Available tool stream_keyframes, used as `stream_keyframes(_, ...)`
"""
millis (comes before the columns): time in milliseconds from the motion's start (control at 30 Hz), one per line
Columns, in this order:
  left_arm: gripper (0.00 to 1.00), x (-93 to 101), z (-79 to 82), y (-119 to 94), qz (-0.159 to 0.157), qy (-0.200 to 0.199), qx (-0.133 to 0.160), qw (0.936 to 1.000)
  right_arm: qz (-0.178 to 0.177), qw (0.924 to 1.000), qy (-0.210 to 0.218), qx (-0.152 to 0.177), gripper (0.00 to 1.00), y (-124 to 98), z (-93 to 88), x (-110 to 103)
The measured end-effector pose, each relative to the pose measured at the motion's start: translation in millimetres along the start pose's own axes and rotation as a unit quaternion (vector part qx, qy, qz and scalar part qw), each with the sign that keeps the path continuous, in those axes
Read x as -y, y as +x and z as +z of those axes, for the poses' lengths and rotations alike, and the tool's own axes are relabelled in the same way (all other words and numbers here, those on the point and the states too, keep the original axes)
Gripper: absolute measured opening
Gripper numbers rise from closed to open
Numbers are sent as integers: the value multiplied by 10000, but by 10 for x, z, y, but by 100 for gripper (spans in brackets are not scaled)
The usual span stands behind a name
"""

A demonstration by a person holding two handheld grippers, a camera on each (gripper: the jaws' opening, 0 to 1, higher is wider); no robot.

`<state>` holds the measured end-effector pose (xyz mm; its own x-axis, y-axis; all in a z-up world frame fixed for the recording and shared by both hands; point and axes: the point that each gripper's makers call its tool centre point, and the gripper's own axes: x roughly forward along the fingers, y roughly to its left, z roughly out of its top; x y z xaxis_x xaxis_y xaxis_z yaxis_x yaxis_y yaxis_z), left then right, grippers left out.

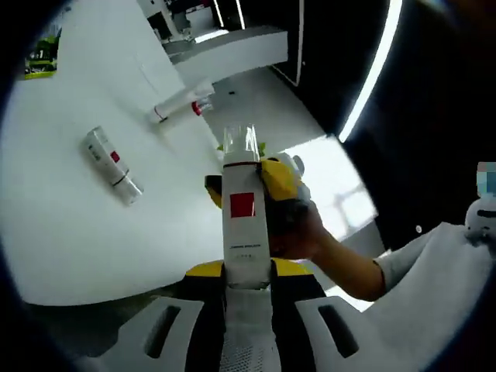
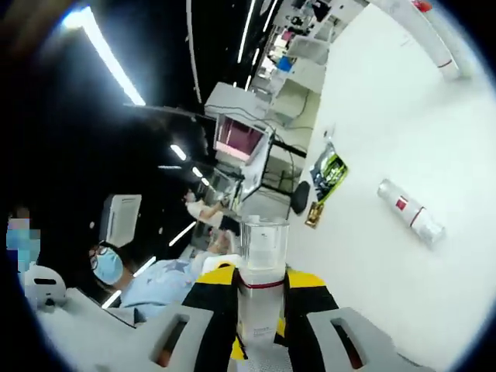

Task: Arrange the skincare products in the storage area until every visible bottle or jar stands upright without overlapping.

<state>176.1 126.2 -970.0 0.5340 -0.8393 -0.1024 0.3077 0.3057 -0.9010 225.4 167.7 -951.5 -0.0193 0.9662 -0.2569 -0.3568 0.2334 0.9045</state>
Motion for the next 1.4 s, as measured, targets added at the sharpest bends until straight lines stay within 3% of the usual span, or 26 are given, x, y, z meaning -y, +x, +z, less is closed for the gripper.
stream_keyframes(133,16,-187,-2,-25,772,629,-71,9950,-494,9985,-43,225,17,12,-4,131)
stream_keyframes(167,16,-207,-5,-30,844,699,-97,9939,-630,9977,-65,249,17,9,-9,169)
stream_keyframes(233,16,-318,-6,-59,1305,1112,-205,9850,-773,9965,-91,316,17,22,-23,200)
stream_keyframes(333,16,-466,-45,-123,1918,1782,-578,9634,-1102,9929,-107,433,16,51,-87,295)
stream_keyframes(400,16,-506,-40,-150,2121,2083,-637,9527,-1219,9908,-7,587,15,67,-113,346)
stream_keyframes(500,16,-564,-55,-192,2398,2757,-876,9267,-1301,9892,95,675,15,91,-169,409)
stream_keyframes(600,16,-559,-91,-188,2435,2891,-914,9213,-1371,9877,75,749,15,97,-200,452)
stream_keyframes(667,16,-563,-80,-195,2419,2831,-884,9239,-1289,9881,151,831,15,78,-187,445)
stream_keyframes(700,16,-545,-64,-194,2368,2970,-860,9211,-1172,9890,133,888,14,58,-171,415)
stream_keyframes(767,16,-497,-79,-152,2195,2893,-810,9282,-1108,9901,-176,839,13,13,-150,378)
stream_keyframes(833,17,-471,-72,-131,2107,2934,-780,9292,-885,9920,-416,803,12,0,-114,302)
stream_keyframes(867,18,-391,-112,-78,1783,2736,-784,9419,-818,9923,-594,717,12,-5,-110,264)
stream_keyframes(933,19,-329,-123,-60,1584,2455,-733,9536,-672,9926,-860,540,11,-6,-114,196)
stream_keyframes(967,19,-310,-102,-60,1487,2473,-679,9550,-594,9918,-1023,483,11,-3,-112,154)
stream_keyframes(1067,20,-219,-74,-83,1113,1993,-525,9722,-271,9849,-1709,39,11,9,-183,-11)
stream_keyframes(1167,21,-109,-3,-72,748,1677,-273,9826,124,9831,-1821,-125,11,20,-217,-145)
stream_keyframes(1267,22,-39,-19,-83,479,1503,-314,9870,484,9826,-1764,-319,11,24,-251,-226)
stream_keyframes(1400,21,100,-85,-66,34,1272,-435,9909,1048,9704,-2093,-601,11,-13,-317,-395)
